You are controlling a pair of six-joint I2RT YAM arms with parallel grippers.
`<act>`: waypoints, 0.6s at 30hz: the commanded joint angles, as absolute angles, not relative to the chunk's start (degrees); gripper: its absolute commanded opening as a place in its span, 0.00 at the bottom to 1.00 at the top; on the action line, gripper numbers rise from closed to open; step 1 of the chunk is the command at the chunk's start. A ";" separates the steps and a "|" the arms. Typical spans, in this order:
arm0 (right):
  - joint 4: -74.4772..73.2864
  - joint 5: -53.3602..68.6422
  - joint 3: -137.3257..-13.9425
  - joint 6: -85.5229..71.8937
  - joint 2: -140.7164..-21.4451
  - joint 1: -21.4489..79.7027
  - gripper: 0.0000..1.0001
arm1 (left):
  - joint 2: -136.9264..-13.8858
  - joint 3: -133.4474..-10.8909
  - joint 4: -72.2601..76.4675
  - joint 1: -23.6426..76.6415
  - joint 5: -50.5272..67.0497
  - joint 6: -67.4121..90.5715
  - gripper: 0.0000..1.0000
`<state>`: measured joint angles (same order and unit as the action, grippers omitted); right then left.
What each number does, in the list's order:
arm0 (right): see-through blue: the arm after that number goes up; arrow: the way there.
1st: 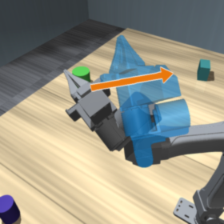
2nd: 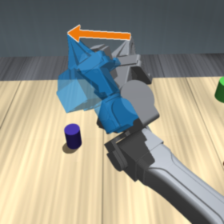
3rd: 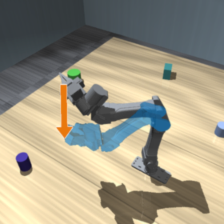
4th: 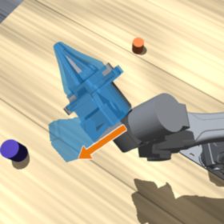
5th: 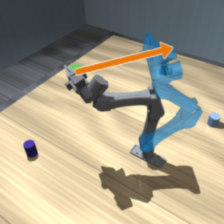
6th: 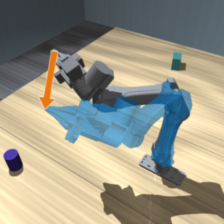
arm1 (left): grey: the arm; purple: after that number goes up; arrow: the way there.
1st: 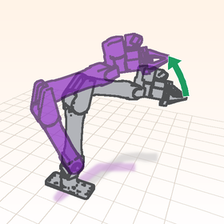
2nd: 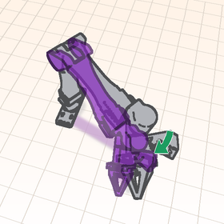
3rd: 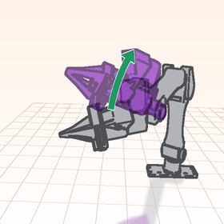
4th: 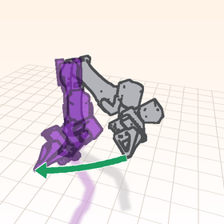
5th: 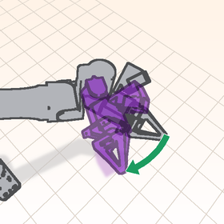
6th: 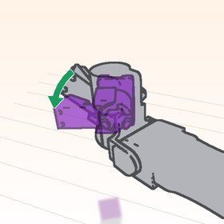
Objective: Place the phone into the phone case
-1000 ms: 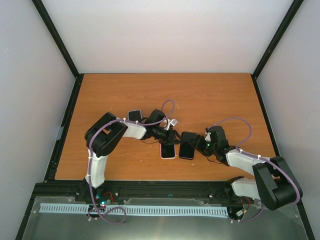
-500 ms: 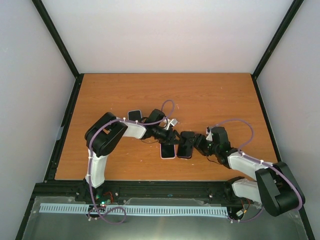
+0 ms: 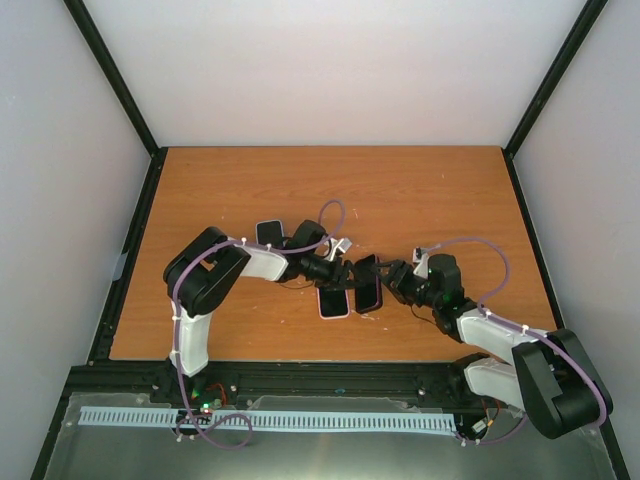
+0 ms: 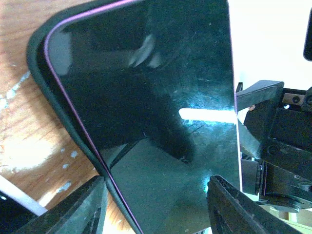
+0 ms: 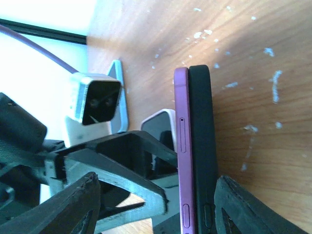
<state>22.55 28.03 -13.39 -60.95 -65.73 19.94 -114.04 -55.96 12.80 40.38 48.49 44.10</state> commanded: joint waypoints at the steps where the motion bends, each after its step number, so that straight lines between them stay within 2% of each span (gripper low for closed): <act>1: 29.47 32.82 -12.86 -63.79 -66.01 20.42 0.63 | -112.70 -55.37 15.72 41.11 51.03 44.22 0.58; 9: 26.30 33.06 -12.44 -62.35 -66.91 20.47 0.62 | -112.52 -55.11 15.26 41.12 50.20 43.51 0.57; 18: 24.28 32.53 -13.39 -59.17 -69.13 20.48 0.47 | -113.03 -55.23 14.82 41.11 49.60 43.18 0.54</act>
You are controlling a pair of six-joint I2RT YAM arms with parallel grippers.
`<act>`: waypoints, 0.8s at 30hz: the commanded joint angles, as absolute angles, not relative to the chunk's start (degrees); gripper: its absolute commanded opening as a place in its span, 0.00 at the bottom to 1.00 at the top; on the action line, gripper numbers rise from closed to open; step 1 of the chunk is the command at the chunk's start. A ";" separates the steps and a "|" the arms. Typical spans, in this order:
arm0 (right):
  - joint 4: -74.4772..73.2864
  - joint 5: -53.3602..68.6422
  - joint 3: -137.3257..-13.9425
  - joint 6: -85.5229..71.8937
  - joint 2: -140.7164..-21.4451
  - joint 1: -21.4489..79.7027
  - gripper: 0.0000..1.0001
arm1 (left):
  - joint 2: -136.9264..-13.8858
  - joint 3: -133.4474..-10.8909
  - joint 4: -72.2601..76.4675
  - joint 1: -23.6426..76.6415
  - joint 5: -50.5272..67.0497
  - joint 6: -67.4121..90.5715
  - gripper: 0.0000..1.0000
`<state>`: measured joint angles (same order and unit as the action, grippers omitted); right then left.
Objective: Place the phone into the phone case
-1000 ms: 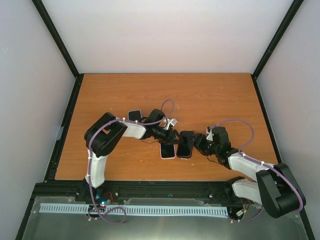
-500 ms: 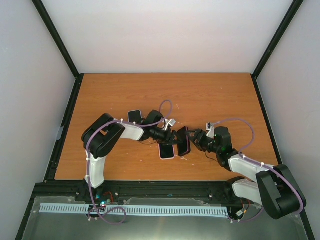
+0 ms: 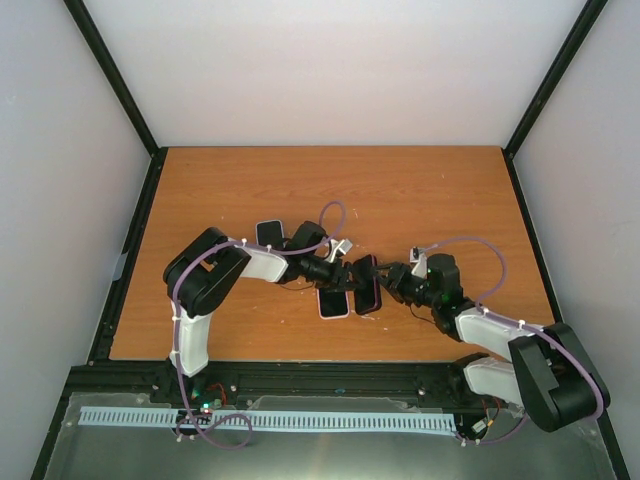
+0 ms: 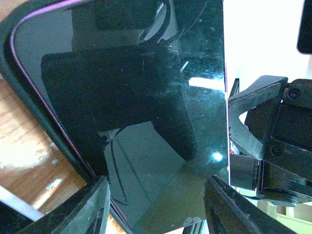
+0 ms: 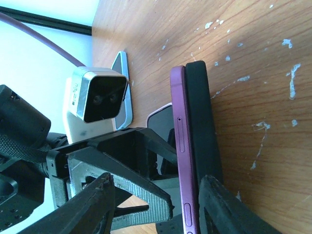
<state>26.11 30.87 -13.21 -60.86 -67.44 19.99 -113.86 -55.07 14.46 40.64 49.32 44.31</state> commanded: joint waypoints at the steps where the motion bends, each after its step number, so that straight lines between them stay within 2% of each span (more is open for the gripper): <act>1: 24.57 32.83 -13.57 -59.15 -69.74 20.47 0.46 | -113.13 -55.28 14.63 41.10 49.57 42.88 0.53; 7: 23.39 32.46 -14.97 -57.61 -71.62 20.46 0.45 | -112.77 -55.48 12.63 41.11 48.16 42.14 0.53; 14: 6.29 21.24 -16.77 -48.98 -69.01 20.46 0.45 | -113.37 -57.80 6.73 40.34 42.64 39.59 0.50; 19: 2.80 18.24 -16.95 -45.47 -67.16 20.47 0.50 | -113.45 -57.59 3.68 38.49 38.32 39.11 0.52; 24: 3.80 19.69 -17.44 -44.03 -70.31 20.47 0.54 | -113.75 -57.70 -0.59 37.21 34.84 37.95 0.53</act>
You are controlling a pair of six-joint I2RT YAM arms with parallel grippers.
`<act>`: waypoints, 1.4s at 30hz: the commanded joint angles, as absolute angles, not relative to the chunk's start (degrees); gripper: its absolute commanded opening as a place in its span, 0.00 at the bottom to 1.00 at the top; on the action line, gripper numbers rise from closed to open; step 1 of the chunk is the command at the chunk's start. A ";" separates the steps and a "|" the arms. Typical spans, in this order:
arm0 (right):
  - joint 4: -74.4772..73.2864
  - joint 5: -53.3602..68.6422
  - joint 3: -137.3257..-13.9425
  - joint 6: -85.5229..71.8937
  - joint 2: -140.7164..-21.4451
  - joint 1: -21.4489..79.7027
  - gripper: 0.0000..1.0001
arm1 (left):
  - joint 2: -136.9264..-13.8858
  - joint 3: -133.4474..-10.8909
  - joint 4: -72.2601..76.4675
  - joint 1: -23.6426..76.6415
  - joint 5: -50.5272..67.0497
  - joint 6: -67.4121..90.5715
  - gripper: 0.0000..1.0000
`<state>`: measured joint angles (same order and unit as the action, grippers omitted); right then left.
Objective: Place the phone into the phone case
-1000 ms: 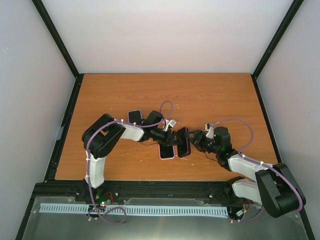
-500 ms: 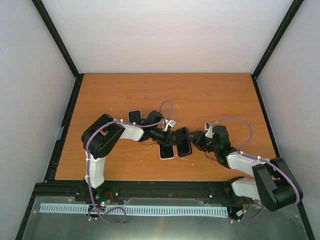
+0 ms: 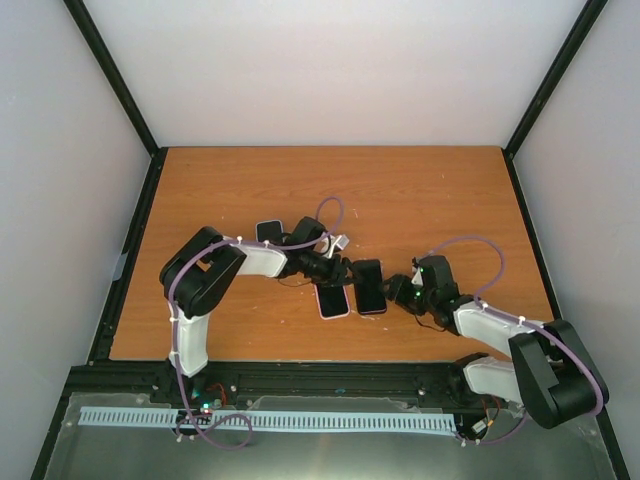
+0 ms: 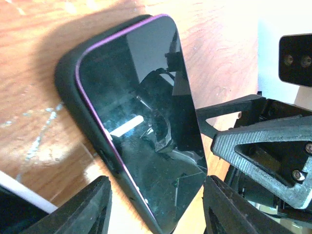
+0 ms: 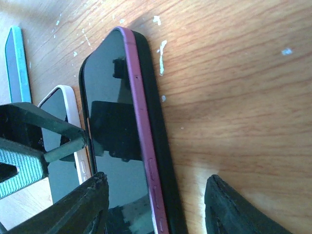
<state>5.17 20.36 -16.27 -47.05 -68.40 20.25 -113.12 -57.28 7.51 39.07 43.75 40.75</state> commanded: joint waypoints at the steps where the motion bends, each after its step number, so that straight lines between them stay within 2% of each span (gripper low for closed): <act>1: 4.33 20.35 -17.41 -43.96 -71.04 20.48 0.54 | -113.59 -57.56 -1.03 37.03 34.47 37.86 0.53; 7: 9.23 24.73 -17.42 -45.12 -74.61 20.48 0.55 | -112.50 -56.71 -0.50 36.82 35.01 38.55 0.52; 15: 19.93 30.20 -16.45 -50.46 -81.68 20.55 0.55 | -113.36 -56.42 6.44 38.40 42.45 41.30 0.47; 24: 27.34 34.41 -16.12 -55.77 -81.78 20.52 0.54 | -114.12 -55.95 8.12 39.54 44.41 42.76 0.43; 34: 37.66 35.14 -13.13 -64.07 -79.81 20.55 0.53 | -111.71 -52.43 11.74 40.12 46.27 45.43 0.54; 42: 39.27 34.79 -12.22 -65.53 -76.80 20.57 0.53 | -111.91 -52.48 12.35 40.52 47.49 45.75 0.58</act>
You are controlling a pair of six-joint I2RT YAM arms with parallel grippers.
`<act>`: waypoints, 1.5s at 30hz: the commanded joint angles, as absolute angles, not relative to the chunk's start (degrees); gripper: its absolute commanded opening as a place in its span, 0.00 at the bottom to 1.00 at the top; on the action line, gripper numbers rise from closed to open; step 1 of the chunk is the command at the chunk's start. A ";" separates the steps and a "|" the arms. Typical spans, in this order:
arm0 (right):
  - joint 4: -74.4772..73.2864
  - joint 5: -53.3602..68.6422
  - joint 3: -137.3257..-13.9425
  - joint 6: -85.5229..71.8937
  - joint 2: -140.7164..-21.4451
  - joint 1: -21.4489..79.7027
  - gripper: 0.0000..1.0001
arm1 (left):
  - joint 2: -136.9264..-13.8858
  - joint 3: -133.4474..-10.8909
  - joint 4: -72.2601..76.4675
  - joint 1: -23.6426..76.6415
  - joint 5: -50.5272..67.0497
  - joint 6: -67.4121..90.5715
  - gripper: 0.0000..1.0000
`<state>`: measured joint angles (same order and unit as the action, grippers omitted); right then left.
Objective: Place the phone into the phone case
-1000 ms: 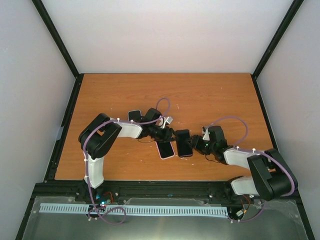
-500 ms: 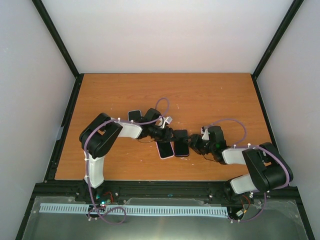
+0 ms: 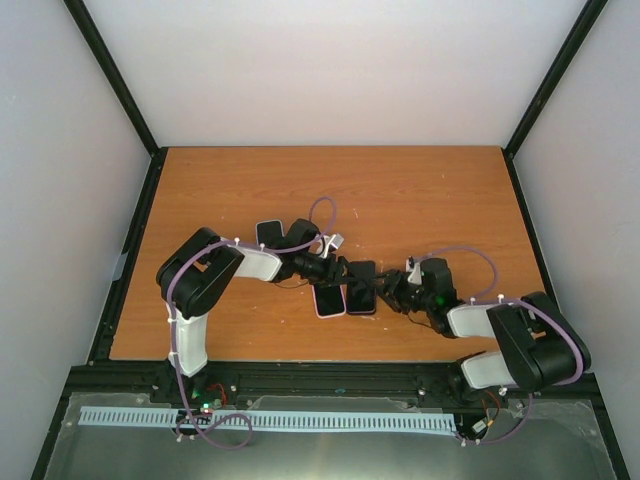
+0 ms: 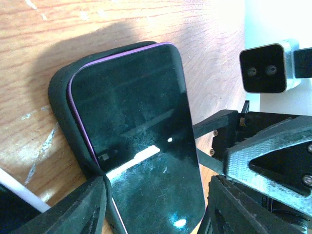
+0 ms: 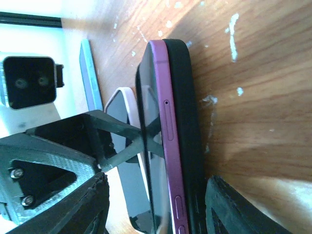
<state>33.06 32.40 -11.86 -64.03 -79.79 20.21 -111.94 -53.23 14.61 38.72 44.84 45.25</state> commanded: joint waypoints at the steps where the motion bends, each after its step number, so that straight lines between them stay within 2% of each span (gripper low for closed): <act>1: 38.91 34.79 -12.22 -65.37 -76.31 20.51 0.53 | -111.75 -52.46 12.12 40.50 47.18 45.71 0.59; 9: 38.47 34.59 -12.13 -64.97 -75.53 20.51 0.54 | -111.46 -52.14 13.11 40.62 47.20 46.19 0.61; 21: 51.24 37.95 -11.45 -69.39 -83.63 21.42 0.53 | -111.53 -51.85 13.42 40.68 47.05 45.97 0.59; 35: 46.00 34.71 -11.20 -65.81 -82.90 21.44 0.26 | -111.19 -51.93 11.63 40.68 45.50 44.61 0.55; 40: 41.14 33.19 -11.87 -63.08 -82.04 21.38 0.12 | -111.40 -52.21 11.08 40.67 45.26 44.31 0.55; 45: 33.53 30.57 -13.08 -59.71 -79.83 21.42 0.07 | -111.94 -52.55 11.01 40.69 45.26 44.20 0.55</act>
